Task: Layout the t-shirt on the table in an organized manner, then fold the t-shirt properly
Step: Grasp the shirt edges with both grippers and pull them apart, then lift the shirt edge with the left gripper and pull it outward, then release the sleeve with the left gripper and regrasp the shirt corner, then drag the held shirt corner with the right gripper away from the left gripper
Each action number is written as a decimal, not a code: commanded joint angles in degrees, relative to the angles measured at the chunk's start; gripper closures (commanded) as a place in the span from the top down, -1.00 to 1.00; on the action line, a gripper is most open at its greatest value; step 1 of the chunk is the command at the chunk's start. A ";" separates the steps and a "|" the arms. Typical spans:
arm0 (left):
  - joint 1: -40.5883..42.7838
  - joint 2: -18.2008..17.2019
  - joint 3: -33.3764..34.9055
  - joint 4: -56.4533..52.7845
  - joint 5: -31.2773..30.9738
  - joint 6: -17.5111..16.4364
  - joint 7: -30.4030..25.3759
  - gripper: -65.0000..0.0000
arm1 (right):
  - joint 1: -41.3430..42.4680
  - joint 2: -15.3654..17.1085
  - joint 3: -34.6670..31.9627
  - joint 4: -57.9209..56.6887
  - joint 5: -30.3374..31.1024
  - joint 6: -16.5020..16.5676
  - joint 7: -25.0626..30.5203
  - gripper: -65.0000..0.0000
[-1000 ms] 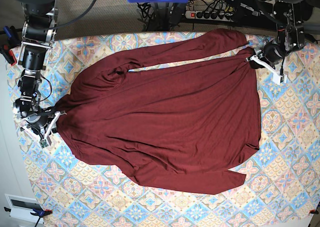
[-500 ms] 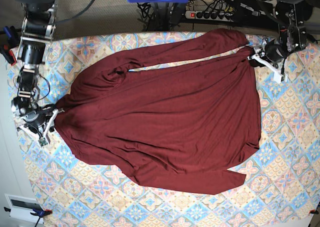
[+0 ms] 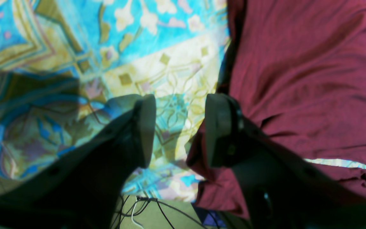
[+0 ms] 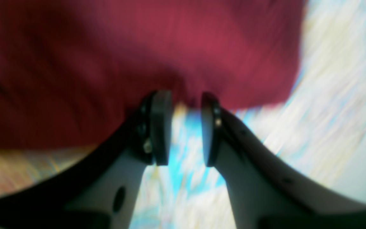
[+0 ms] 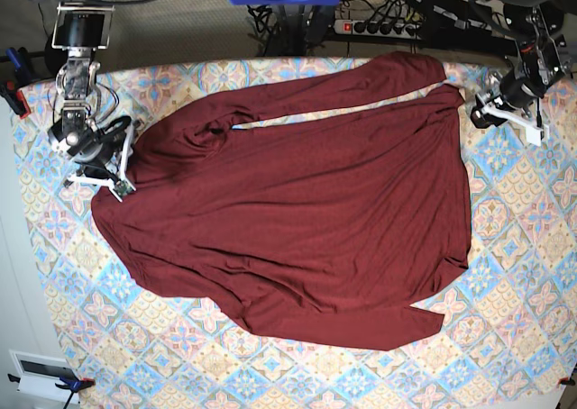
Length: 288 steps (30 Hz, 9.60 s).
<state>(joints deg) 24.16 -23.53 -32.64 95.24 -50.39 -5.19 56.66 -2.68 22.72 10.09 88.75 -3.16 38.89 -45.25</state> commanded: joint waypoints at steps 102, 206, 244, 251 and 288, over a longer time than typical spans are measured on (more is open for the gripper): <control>14.56 -2.19 23.19 16.98 3.93 -0.57 -4.66 -1.00 | 16.44 3.52 9.65 -29.81 24.21 -0.70 6.35 -1.00; -5.83 -1.13 -0.19 -9.57 -0.91 -4.00 -1.76 -1.00 | 6.85 3.52 10.18 -12.05 24.56 -0.61 -0.50 -0.78; -5.92 -4.91 -0.02 -9.57 -0.82 -4.08 -1.76 -1.00 | -8.27 -2.90 10.18 -3.61 46.54 -0.70 -5.51 -0.35; -6.10 -4.91 -0.02 -9.57 -0.91 -4.08 -1.76 -1.00 | -8.27 -6.32 10.09 -3.61 46.19 -0.70 -5.69 -0.35; -5.75 -4.73 0.07 -9.48 -0.91 -4.08 -1.50 -1.00 | -12.31 -6.41 21.87 -5.28 54.81 -0.61 -9.38 -1.00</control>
<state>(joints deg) 18.57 -26.94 -32.16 84.90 -50.92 -9.06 55.94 -15.20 15.22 31.40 82.11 50.19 37.74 -55.90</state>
